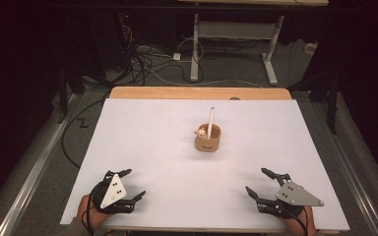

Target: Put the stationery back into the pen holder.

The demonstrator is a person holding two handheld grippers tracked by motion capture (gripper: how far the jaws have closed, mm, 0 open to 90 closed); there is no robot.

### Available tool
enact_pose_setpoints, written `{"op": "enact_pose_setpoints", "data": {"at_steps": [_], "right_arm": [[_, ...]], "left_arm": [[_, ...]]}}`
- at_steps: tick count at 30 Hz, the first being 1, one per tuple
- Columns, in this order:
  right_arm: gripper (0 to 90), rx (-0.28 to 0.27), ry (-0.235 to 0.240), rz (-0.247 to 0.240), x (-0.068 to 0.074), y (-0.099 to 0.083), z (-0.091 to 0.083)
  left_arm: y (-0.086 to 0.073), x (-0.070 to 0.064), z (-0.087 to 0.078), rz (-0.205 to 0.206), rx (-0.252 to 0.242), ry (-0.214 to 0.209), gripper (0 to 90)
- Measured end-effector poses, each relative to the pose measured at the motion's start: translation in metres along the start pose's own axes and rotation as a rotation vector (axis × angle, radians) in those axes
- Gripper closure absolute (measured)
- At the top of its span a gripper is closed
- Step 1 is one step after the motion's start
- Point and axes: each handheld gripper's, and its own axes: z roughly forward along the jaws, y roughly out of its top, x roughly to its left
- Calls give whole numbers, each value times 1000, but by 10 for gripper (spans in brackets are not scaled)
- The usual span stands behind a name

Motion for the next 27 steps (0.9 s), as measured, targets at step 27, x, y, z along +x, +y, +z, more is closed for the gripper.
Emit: {"op": "enact_pose_setpoints", "data": {"at_steps": [27], "right_arm": [[254, -1, 0, 5, -2, -1, 1]], "left_arm": [[0, 2, 2, -5, 7, -2, 183]]}}
